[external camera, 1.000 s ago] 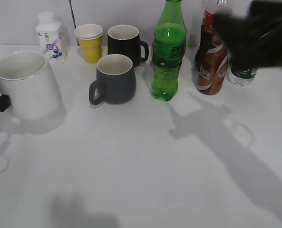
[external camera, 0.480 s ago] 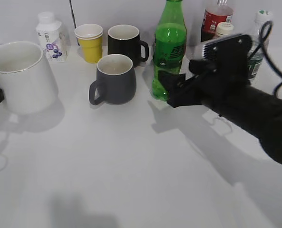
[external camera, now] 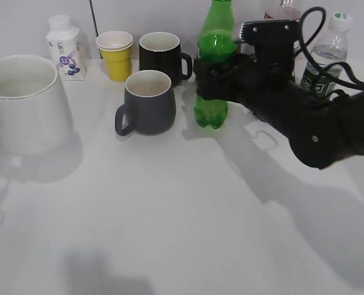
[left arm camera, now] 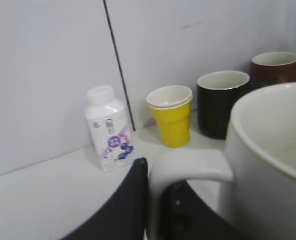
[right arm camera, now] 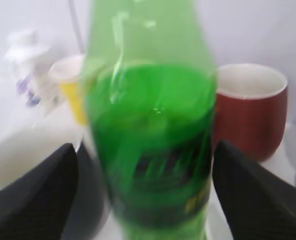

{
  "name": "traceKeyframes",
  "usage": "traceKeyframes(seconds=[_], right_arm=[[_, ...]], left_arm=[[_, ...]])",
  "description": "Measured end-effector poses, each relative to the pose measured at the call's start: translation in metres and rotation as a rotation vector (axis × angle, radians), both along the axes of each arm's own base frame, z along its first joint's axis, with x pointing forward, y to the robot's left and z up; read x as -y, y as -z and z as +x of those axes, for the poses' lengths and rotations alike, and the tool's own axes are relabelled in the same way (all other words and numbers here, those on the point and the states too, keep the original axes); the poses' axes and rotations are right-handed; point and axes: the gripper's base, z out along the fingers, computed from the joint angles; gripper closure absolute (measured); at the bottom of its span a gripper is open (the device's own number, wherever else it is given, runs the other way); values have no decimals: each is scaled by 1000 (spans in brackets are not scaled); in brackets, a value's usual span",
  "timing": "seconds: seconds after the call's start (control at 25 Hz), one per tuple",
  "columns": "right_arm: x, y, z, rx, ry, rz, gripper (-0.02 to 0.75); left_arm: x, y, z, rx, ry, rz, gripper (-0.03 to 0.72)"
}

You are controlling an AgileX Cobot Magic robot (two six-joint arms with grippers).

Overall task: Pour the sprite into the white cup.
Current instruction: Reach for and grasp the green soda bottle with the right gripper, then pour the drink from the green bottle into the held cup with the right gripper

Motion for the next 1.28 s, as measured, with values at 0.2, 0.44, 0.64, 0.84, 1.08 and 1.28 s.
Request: traceKeyframes(seconds=[0.2,0.44,0.64,0.84,1.08,1.28], right_arm=[[-11,6,18,-48,4,-11,176],[-11,-7,12,-65,-38,-148,331],[-16,-51,-7,122,-242,-369,331],[-24,-78,-27,375,-401,-614,331],[-31,-78,-34,575,-471,-886,331],[-31,-77,-34,700,-490,-1061,331]], left_arm=[[9,1,-4,-39,77,-31,647],[41,-4,-13,-84,209,18,647],[67,-14,-10,-182,243,75,647],[80,-19,-12,-201,272,76,647],[87,-17,-17,-213,305,83,647],[90,-18,-18,-216,314,74,647]])
